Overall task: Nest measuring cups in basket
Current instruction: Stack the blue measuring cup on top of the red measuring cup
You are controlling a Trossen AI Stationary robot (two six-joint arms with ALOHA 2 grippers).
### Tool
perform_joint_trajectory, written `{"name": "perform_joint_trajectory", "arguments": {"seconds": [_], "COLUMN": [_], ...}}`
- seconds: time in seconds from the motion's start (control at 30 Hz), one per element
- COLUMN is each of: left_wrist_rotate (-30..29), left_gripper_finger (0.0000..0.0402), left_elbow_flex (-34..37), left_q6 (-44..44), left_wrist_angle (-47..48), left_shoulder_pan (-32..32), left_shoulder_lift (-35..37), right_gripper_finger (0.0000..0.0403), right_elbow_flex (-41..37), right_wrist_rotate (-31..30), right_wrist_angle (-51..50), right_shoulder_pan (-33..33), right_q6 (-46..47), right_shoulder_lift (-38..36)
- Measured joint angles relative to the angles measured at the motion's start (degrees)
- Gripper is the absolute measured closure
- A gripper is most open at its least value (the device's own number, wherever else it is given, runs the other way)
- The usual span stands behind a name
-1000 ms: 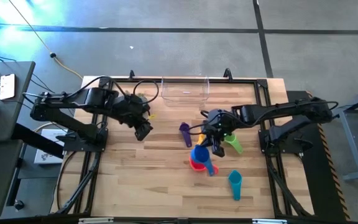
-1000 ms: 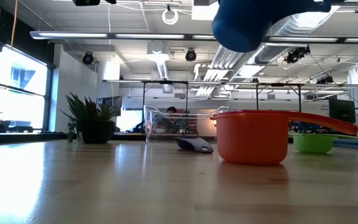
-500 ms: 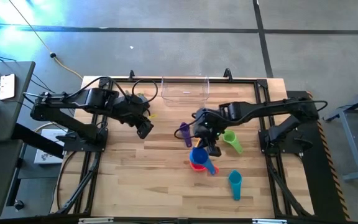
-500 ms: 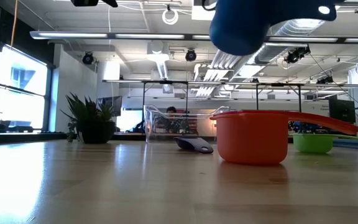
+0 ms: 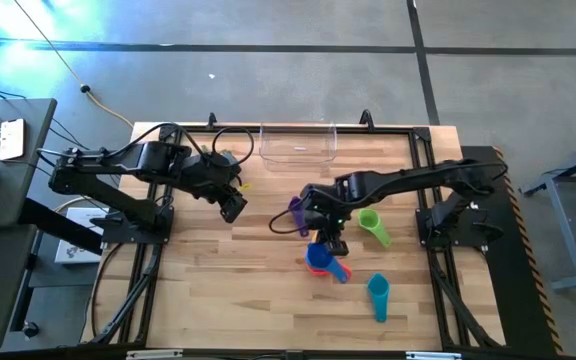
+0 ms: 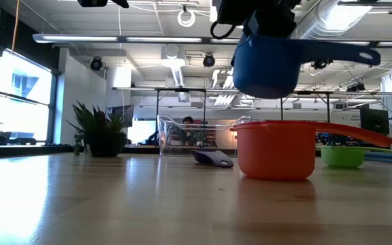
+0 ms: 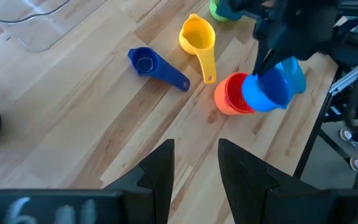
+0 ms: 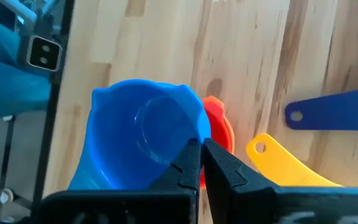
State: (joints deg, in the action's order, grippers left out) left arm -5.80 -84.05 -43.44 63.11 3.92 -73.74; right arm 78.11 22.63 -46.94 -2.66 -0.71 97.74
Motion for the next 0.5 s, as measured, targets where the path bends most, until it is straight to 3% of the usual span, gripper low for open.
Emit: {"name": "perform_joint_trajectory", "arguments": {"seconds": [0.5], "left_wrist_rotate": [0.00], "left_gripper_finger": [0.0289], "left_elbow_flex": [0.00], "left_q6": [0.05], "left_wrist_angle": [0.04], "left_shoulder_pan": [0.00], "left_shoulder_lift": [0.01], "right_gripper_finger": [0.0403], "right_elbow_flex": [-0.18], "right_wrist_rotate": [-2.71], "right_wrist_angle": [-2.66], "right_shoulder_pan": [-0.12], "right_q6": [-3.32], "right_shoulder_lift": [3.95]}}
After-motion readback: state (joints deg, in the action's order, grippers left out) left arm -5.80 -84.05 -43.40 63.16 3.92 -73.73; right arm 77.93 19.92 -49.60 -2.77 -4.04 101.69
